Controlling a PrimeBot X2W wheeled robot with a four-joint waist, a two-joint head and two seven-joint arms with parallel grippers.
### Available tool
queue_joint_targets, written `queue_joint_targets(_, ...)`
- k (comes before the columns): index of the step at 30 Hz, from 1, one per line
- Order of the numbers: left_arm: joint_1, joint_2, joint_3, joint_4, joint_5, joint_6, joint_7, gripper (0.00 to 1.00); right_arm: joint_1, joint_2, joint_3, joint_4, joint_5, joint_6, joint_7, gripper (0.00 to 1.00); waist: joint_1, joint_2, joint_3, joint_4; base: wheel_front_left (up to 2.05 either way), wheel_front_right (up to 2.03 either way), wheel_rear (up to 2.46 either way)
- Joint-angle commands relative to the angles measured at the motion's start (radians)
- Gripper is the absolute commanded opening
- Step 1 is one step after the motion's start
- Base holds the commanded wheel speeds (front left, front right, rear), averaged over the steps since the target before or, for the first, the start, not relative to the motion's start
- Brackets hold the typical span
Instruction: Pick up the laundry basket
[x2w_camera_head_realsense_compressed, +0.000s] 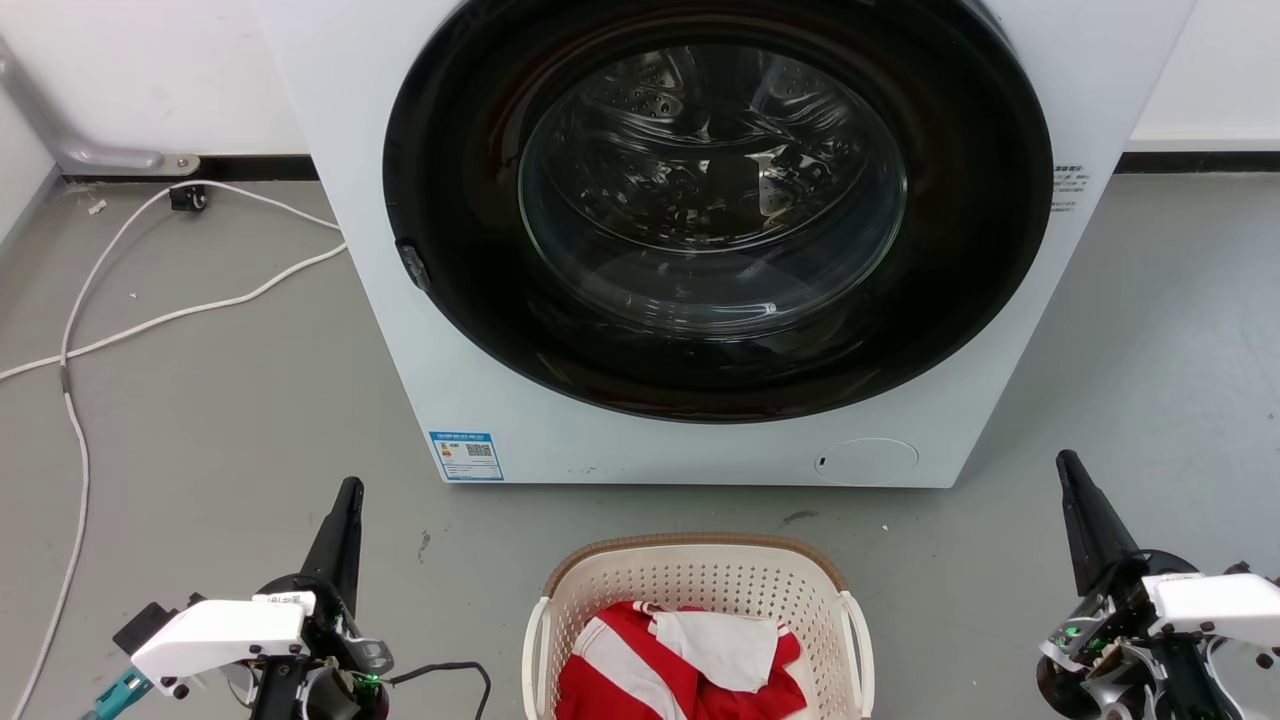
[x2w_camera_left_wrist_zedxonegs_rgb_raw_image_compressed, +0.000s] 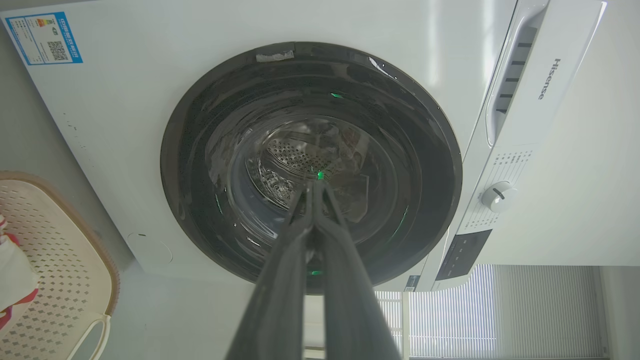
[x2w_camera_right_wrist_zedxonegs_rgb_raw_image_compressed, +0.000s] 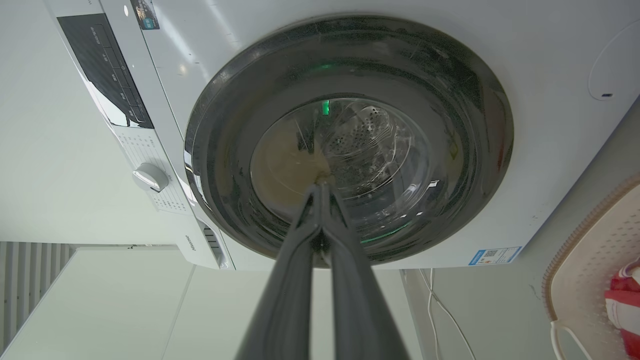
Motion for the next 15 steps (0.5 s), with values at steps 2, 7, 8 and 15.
queue_joint_targets(2,-0.010,-0.001,0.003,0.001,0.004,-0.004,0.007,0.00,-0.010,0.004,-0.002,0.001,-0.003,0.000,0.003,0.00,0.0000,0.0000,0.000,0.000,0.00,0.00,0.00)
queue_joint_targets(7,-0.010,-0.002,0.004,0.001,0.004,-0.004,0.006,0.00,-0.010,0.004,-0.003,0.001,-0.004,0.000,0.004,0.00,0.0000,0.0000,0.000,0.000,0.00,0.00,0.00)
queue_joint_targets(8,-0.010,-0.002,0.004,0.001,0.005,-0.004,0.006,0.00,-0.010,0.004,-0.003,0.001,-0.004,0.000,0.004,0.00,0.0000,0.0000,0.000,0.000,0.00,0.00,0.00)
queue_joint_targets(15,-0.010,-0.002,0.005,0.001,0.006,-0.004,0.007,0.00,-0.010,0.005,-0.004,0.001,-0.004,0.000,0.005,0.00,0.0000,0.0000,0.000,0.000,0.00,0.00,0.00)
